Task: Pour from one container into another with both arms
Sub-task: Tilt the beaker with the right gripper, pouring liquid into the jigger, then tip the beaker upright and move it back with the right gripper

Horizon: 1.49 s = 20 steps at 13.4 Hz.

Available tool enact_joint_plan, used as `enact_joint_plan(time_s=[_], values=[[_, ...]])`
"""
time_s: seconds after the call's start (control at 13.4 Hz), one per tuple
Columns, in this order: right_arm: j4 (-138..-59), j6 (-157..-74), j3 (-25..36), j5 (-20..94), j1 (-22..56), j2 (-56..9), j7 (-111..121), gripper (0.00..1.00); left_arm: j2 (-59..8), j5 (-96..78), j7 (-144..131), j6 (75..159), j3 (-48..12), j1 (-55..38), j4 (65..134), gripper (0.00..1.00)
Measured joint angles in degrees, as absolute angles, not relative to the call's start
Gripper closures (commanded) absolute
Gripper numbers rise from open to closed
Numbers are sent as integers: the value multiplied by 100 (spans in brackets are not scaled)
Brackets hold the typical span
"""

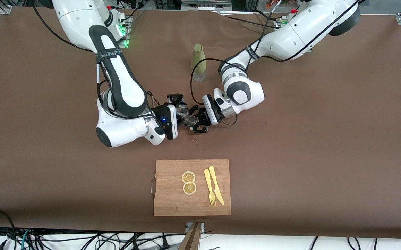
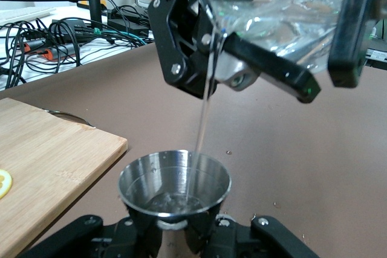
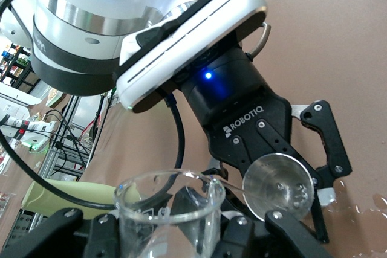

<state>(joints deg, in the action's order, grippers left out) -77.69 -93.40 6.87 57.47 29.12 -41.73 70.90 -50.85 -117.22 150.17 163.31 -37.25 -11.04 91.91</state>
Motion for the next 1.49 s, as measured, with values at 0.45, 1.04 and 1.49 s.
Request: enact_joint_plan(time_s=[0.45, 1.04, 1.49], values=[[-7763, -9630, 687, 5765, 2937, -4061, 7294, 96, -5085, -11722, 15018, 16336, -3724, -1030, 9176, 100], [-8308, -9745, 786, 6282, 2562, -3333, 8594, 96, -5084, -11723, 15310, 16252, -4136, 24, 9416, 100], [-9542, -9211, 989, 6316, 1436, -2519, 10398, 95, -5072, -11254, 15574, 15010, -4364, 1355, 10264, 100]])
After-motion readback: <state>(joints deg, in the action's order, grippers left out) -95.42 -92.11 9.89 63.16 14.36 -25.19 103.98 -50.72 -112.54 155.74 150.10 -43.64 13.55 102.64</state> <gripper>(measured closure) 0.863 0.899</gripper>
